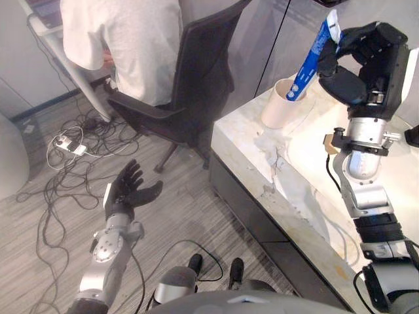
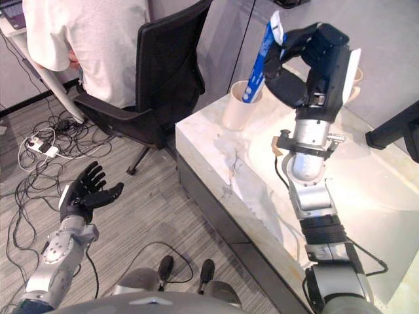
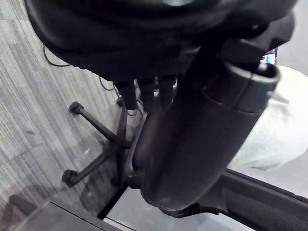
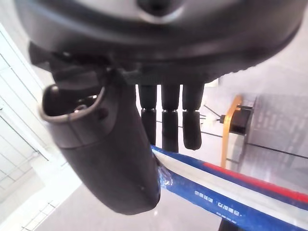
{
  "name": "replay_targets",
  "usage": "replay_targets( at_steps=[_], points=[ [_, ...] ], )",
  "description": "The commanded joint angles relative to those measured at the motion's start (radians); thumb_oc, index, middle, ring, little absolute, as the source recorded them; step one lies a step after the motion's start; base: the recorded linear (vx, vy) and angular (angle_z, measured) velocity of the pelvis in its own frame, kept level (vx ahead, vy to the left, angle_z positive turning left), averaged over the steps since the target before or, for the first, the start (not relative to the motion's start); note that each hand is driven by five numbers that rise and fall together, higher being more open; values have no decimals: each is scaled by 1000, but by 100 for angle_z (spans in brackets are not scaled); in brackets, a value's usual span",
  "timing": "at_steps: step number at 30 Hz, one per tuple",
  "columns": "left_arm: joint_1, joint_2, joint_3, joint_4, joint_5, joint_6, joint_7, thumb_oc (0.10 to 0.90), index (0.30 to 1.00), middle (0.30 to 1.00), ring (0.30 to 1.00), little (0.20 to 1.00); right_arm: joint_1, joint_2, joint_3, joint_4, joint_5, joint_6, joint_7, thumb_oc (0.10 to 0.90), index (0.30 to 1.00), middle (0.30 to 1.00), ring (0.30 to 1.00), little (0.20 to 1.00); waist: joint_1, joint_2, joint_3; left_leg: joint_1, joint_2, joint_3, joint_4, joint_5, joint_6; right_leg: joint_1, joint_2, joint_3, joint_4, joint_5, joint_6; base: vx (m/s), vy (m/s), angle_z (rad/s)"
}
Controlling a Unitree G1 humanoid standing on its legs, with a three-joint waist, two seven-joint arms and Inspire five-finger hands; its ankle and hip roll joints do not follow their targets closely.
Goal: Organize the bathroom.
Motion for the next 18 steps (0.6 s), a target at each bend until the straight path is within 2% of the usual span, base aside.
replay_targets(
  at_steps=[1, 2, 3, 4, 5, 11, 18],
  points=[
    [-12, 17, 44, -77, 64, -72, -9, 800, 900, 900, 900, 900, -30, -17, -78, -24, 26, -86, 0, 438, 356, 356, 356, 356, -15, -18, -105, -28, -11, 75, 193, -133, -24, 4, 48, -8, 61, -100, 28, 0, 0, 0],
    [-11, 17, 44, -72, 64, -75, -10, 800, 900, 900, 900, 900, -19, -13, -77, -21, 28, -89, 5, 414, 321, 321, 321, 321, -17, -17, -104, -26, -11, 77, 192, -135, -24, 4, 47, -7, 61, -100, 29, 0, 0, 0],
    [-11, 17, 46, -72, 65, -74, -9, 800, 900, 900, 900, 900, -15, -11, -77, -21, 31, -89, 9, 419, 328, 328, 328, 328, -18, -17, -104, -25, -12, 77, 191, -136, -23, 4, 47, -6, 60, -99, 30, 16, -9, -3],
    [-11, 17, 48, -73, 67, -70, -7, 800, 900, 900, 900, 900, -6, -6, -76, -22, 42, -88, 19, 540, 509, 509, 509, 509, -20, -15, -104, -22, -13, 78, 188, -137, -22, 4, 47, -4, 58, -98, 31, 15, -9, -3],
    [-10, 16, 50, -74, 67, -69, -7, 800, 900, 900, 900, 900, 1, 0, -76, -21, 46, -86, 31, 800, 900, 900, 900, 900, -22, -13, -105, -21, -13, 79, 187, -136, -21, 4, 48, -3, 57, -97, 31, 20, -10, -4],
    [-8, 13, 53, -66, 77, -70, -4, 800, 900, 900, 900, 900, 10, 11, -73, -20, 57, -80, 66, 800, 900, 900, 900, 900, -26, -10, -105, -18, -17, 83, 180, -142, -21, 5, 48, 4, 49, -92, 34, 2, -1, -1],
    [-4, 11, 51, -61, 86, -81, -6, 800, 900, 900, 900, 900, 14, 11, -84, -36, 54, -60, 21, 800, 900, 900, 900, 900, -31, -7, -104, -20, -7, 103, 182, -141, -23, 6, 48, 8, 48, -92, 33, -23, 15, 0]
  ],
)
